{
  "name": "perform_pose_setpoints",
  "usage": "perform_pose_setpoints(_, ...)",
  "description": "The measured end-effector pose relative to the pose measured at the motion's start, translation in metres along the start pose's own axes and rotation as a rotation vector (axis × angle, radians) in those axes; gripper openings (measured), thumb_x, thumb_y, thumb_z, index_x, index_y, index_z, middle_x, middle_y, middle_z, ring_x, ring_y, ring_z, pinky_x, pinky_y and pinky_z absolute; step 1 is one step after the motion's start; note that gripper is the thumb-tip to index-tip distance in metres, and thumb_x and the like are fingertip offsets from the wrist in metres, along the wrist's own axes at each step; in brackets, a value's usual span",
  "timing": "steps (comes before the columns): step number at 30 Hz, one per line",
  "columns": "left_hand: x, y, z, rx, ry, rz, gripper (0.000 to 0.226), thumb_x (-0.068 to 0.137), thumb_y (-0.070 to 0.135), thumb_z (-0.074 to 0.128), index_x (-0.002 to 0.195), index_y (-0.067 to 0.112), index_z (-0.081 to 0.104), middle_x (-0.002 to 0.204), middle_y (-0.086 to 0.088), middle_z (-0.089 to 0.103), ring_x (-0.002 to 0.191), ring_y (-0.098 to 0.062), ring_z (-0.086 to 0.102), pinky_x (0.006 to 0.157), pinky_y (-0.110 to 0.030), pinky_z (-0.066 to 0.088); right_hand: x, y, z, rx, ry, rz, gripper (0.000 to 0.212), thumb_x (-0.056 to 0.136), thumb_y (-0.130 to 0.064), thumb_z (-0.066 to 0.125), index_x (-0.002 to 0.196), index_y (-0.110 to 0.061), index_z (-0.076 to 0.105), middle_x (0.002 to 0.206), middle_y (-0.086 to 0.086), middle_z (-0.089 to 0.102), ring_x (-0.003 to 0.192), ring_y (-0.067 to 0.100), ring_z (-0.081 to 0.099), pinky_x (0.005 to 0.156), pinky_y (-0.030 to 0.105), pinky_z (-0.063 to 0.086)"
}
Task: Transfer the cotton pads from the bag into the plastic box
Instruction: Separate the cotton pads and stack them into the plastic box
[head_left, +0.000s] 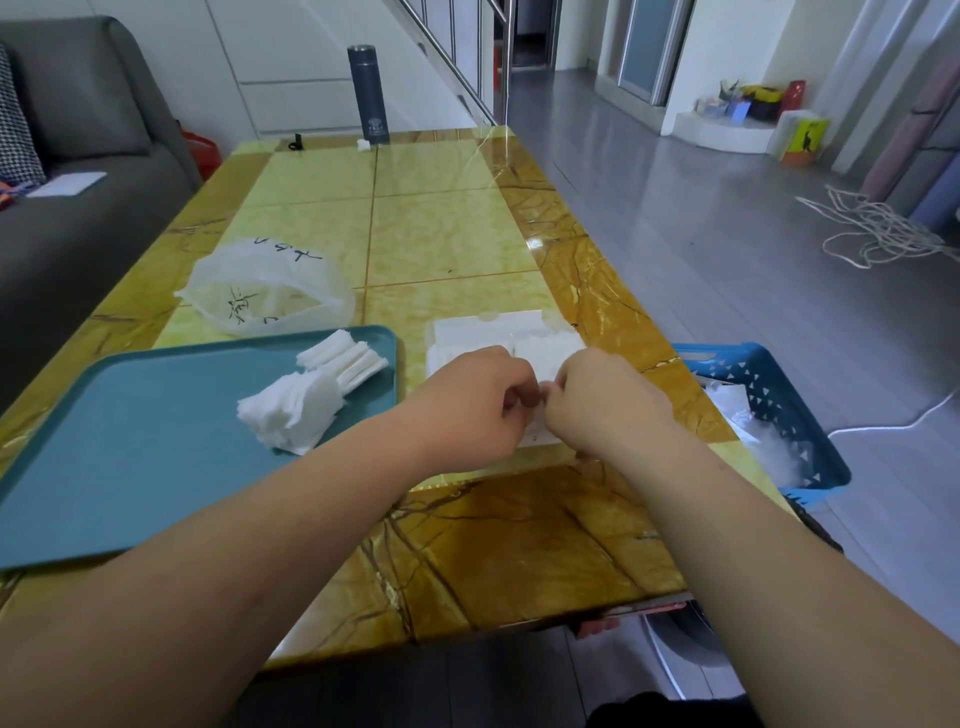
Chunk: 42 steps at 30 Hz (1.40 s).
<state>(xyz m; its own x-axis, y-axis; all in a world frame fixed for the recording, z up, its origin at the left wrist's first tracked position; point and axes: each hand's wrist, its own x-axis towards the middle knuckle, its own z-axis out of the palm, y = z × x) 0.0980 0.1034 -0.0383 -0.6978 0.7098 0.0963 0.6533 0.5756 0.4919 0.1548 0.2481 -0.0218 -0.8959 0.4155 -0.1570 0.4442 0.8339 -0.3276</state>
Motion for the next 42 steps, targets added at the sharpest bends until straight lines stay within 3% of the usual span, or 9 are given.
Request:
perform_pose_setpoints(3,-0.004,0.001,-0.002,-0.022,0.005,-0.018,0.016,0.094,0.020,0.064,0.107,0.026,0.072,0.096,0.007,0.054,0.080,-0.006,0.055,0.076,-0.023,0.044,0.001,-0.003,-0.004,-0.043,-0.019,0.044,0.030,0.100,-0.043,0.055,0.091,-0.015,0.064,0.077,0.004,0.067,0.071,0.027,0.072,0.073,0.033,0.058)
perform_pose_setpoints(6,-0.021,0.001,-0.011,-0.122,0.024,-0.013,0.020,0.093,0.019,0.066,0.110,0.026,0.071,0.105,0.008,0.059,0.083,-0.006,0.062,0.076,-0.024,0.051,-0.007,-0.019,-0.019,-0.077,0.201,0.002,0.028,0.097,-0.042,0.055,0.085,-0.018,0.062,0.083,0.003,0.066,0.069,0.026,0.062,0.063,0.030,0.046)
perform_pose_setpoints(9,-0.044,-0.018,-0.022,-0.157,0.155,-0.025,0.015,0.092,0.020,0.067,0.104,0.029,0.071,0.102,0.015,0.059,0.085,-0.004,0.064,0.076,-0.024,0.052,-0.017,-0.048,-0.012,0.262,0.410,-0.229,0.022,0.098,-0.036,0.055,0.099,-0.022,0.073,0.094,-0.003,0.073,0.084,0.024,0.066,0.072,0.038,0.056)
perform_pose_setpoints(14,-0.090,-0.090,-0.064,0.189,0.479,-0.266,0.030,0.085,0.034,0.074,0.114,0.027,0.073,0.127,0.004,0.059,0.118,-0.023,0.055,0.093,-0.041,0.050,-0.015,-0.109,0.040,0.477,0.137,-0.534,0.039,0.098,-0.014,0.057,0.135,-0.018,0.066,0.138,0.001,0.065,0.123,0.019,0.061,0.108,0.034,0.049)
perform_pose_setpoints(17,-0.109,-0.122,-0.078,0.261,0.269,-0.511,0.071,0.084,0.058,0.070,0.148,0.038,0.047,0.166,-0.001,0.027,0.149,-0.033,0.027,0.118,-0.049,0.033,-0.008,-0.136,0.060,0.425,0.019,-0.540,0.056,0.096,-0.007,0.054,0.151,-0.020,0.049,0.158,-0.001,0.046,0.144,0.019,0.044,0.112,0.021,0.030)
perform_pose_setpoints(21,-0.117,-0.146,-0.068,0.013,0.162,-0.517,0.078,0.087,0.058,0.070,0.155,0.045,0.033,0.171,0.002,0.015,0.155,-0.026,0.022,0.120,-0.046,0.031,0.010,-0.164,0.076,0.367,0.022,-0.482,0.060,0.095,-0.007,0.050,0.154,-0.021,0.045,0.168,0.002,0.030,0.157,0.022,0.025,0.125,0.033,0.023)
perform_pose_setpoints(28,-0.120,-0.161,-0.081,-0.027,0.194,-0.465,0.025,0.083,0.031,0.060,0.107,0.027,0.068,0.100,0.004,0.069,0.096,-0.025,0.064,0.080,-0.045,0.055,0.061,-0.214,0.083,0.148,-0.190,-0.395,0.052,0.095,-0.016,0.051,0.147,-0.022,0.055,0.152,0.006,0.055,0.134,0.029,0.055,0.111,0.038,0.047)
perform_pose_setpoints(37,-0.147,-0.177,-0.101,-0.044,0.261,-0.539,0.063,0.085,0.014,0.059,0.146,0.026,0.054,0.147,0.004,0.051,0.132,-0.023,0.052,0.109,-0.039,0.044,0.062,-0.210,0.091,-0.003,-0.174,-0.349,0.021,0.070,-0.024,0.072,0.090,-0.018,0.070,0.087,0.003,0.071,0.081,0.023,0.068,0.072,0.034,0.060)
perform_pose_setpoints(42,-0.154,-0.171,-0.105,-0.058,0.272,-0.522,0.067,0.084,0.011,0.060,0.148,0.027,0.052,0.163,0.002,0.035,0.151,-0.020,0.032,0.122,-0.035,0.029,0.043,-0.206,0.086,0.415,-0.107,-0.301,0.027,0.086,-0.031,0.072,0.074,-0.006,0.069,0.066,0.001,0.054,0.064,0.020,0.048,0.061,0.031,0.040)
